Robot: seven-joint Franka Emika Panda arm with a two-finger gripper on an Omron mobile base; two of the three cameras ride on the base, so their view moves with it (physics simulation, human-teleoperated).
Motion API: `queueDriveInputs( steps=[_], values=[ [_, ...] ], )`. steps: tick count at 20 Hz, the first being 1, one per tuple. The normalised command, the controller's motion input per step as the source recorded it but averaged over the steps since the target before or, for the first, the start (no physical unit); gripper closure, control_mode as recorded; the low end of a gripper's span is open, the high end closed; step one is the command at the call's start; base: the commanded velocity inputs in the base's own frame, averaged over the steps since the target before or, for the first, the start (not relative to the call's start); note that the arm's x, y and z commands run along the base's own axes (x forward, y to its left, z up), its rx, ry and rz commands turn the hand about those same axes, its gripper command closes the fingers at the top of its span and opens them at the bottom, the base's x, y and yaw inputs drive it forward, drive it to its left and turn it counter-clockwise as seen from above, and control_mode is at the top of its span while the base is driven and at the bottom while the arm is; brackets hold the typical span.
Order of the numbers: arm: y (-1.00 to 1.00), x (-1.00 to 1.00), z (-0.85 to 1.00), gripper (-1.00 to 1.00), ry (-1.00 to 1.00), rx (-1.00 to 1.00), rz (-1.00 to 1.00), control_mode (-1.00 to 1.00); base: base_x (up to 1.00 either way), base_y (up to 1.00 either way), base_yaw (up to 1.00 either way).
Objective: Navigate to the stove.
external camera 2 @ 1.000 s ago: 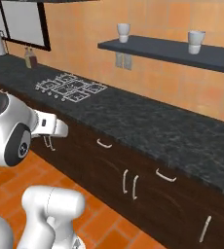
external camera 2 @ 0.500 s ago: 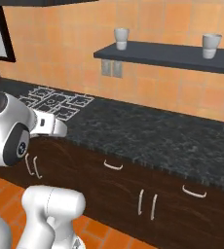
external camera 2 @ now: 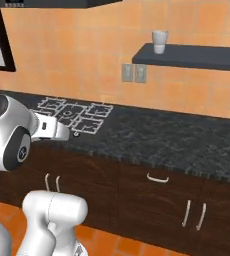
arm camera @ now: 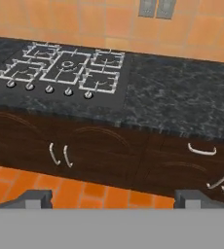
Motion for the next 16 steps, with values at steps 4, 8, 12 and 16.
queueDriveInputs(
  steps=[4,8,12,16],
  values=[
    [0.0,0.0,0.0,-1.0,0.0,0.0,0.0,1.0,0.42,1.0,-0.35],
    [0.0,0.0,0.0,-1.0,0.0,0.0,0.0,1.0,1.0,0.99,-0.27],
    [0.0,0.0,0.0,-1.0,0.0,0.0,0.0,1.0,1.0,0.52,-0.1],
    [0.0,0.0,0.0,-1.0,0.0,0.0,0.0,1.0,1.0,-0.11,-0.01]
  ],
)
